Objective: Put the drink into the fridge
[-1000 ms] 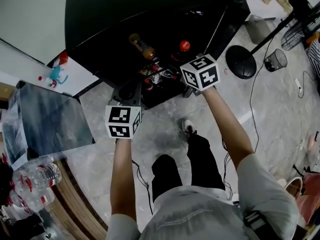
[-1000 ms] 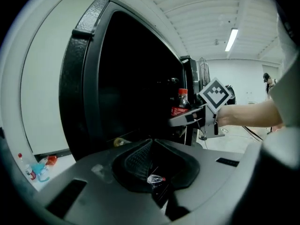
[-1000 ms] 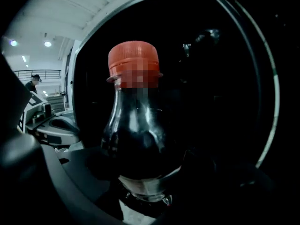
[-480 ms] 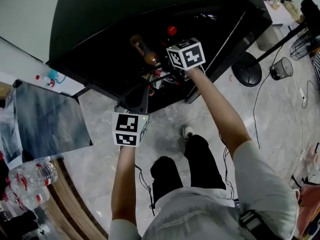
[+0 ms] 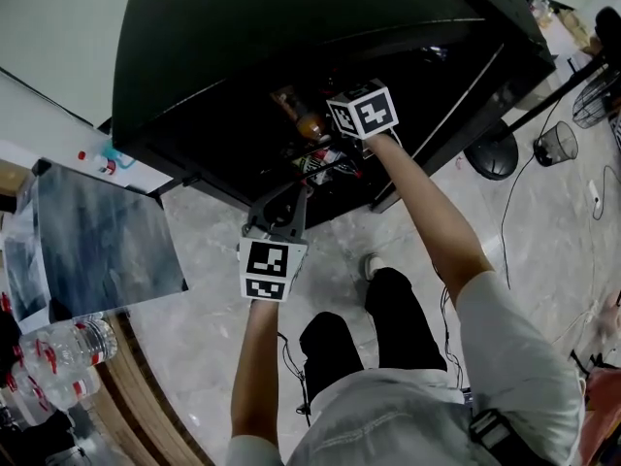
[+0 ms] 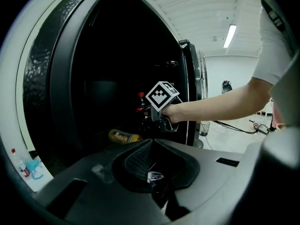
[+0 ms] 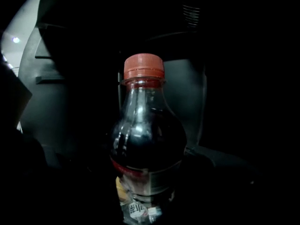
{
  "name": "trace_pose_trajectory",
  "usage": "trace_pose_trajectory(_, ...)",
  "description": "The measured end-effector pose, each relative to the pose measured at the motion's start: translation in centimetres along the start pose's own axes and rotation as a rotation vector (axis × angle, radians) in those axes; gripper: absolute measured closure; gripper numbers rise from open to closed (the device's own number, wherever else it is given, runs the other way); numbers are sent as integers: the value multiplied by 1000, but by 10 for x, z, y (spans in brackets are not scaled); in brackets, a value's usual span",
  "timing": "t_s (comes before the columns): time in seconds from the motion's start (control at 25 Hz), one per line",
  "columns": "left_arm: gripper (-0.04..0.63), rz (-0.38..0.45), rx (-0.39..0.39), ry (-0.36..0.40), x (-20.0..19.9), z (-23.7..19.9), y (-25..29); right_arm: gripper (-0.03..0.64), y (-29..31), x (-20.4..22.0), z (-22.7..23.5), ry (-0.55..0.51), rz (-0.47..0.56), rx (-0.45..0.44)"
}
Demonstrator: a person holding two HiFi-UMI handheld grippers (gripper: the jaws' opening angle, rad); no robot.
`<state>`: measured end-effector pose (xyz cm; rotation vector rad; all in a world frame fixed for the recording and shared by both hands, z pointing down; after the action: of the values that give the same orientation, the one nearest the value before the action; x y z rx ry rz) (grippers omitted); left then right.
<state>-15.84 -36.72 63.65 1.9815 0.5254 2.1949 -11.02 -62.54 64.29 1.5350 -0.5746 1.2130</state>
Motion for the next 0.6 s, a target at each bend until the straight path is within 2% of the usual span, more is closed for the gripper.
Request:
trace_pose_trajectory(0.12,580,-8,-5,-22,4,0,0,305,0,1,2,-10,22,7)
trace_pose_trajectory(0.24,580,-23,-1,-23,6,1,-2,261,-4,-1,4,-33,20,37)
trace_pose_trajectory(0.4,580,-35,-7,-52,4,0,-12,214,-14,6,4,15,-17,46)
trace_pose_trajectory(0.6,580,-52,11,-64,-10,5,-30,213,-39,26,-3,87,-64,61)
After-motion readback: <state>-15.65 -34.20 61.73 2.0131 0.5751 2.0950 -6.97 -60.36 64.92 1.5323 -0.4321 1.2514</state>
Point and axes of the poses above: the fingertips, and each gripper's own axes: y forward along the fingers, z to its right, x out of its underside, the point moved 8 cm from there along -y, backward along the fingers, and after that the axes turned 6 degrees about -x, right-handed, at the moved point
